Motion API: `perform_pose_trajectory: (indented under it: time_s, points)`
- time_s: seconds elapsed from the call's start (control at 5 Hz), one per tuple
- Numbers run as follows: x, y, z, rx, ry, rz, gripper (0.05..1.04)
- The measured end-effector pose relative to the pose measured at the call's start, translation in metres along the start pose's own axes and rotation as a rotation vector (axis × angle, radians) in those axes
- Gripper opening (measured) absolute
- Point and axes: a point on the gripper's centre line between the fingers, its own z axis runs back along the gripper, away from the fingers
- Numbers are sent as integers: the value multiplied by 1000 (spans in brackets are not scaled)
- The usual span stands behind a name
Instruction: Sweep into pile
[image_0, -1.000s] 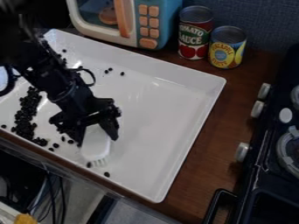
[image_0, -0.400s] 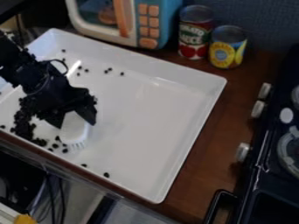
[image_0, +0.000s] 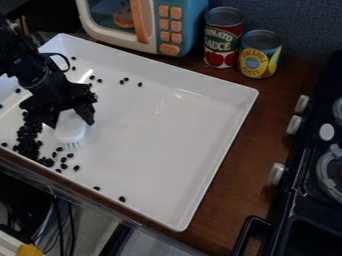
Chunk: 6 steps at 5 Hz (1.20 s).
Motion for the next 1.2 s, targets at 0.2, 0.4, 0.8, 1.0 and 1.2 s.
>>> perform_pose_trajectory:
  time_s: [0.2, 0.4, 0.8, 1.0, 1.2]
  points:
    - [18, 16, 0, 94, -6, 23, 750]
    - [39, 33, 0, 185, -10, 71, 750]
    - [33, 34, 5, 116, 66, 92, 750]
    - [26, 19, 23, 32, 114, 109, 750]
    - [26, 4, 45, -35, 121, 109, 750]
